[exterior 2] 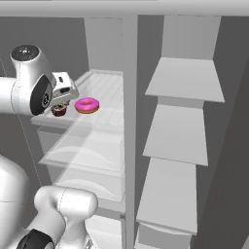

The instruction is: Take the donut and cupcake from the fridge and place them on the empty tray on the dining counter.

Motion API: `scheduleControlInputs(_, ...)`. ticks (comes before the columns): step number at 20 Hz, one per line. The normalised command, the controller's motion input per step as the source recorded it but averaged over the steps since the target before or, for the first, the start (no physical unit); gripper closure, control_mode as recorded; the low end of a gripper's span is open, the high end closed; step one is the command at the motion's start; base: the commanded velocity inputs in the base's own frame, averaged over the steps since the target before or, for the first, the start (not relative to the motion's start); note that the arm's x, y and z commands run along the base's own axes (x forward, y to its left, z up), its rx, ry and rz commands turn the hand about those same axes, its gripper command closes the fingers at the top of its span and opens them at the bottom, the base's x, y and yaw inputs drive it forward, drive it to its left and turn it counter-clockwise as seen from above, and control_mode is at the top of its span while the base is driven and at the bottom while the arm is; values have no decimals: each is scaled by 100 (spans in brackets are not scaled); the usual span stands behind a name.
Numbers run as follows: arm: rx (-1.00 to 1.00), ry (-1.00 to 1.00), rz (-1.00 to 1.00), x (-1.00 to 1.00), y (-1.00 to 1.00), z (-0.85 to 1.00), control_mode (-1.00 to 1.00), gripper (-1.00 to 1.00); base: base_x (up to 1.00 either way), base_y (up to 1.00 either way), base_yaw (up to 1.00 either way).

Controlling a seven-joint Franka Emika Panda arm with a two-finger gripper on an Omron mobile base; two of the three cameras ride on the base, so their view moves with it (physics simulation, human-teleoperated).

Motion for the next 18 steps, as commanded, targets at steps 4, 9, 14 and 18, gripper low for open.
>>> scheduleControlInputs(4,-3,4,4,20,-31,-13,-100,-100,0,0,0)
scheduleControlInputs(9,0,0,11,21,-21,0,-100,-100,0,0,0)
scheduleControlInputs(14,0,0,13,56,0,-2,-100,-100,0,0,0)
scheduleControlInputs(18,0,0,15,59,0,-14,-100,-100,0,0,0)
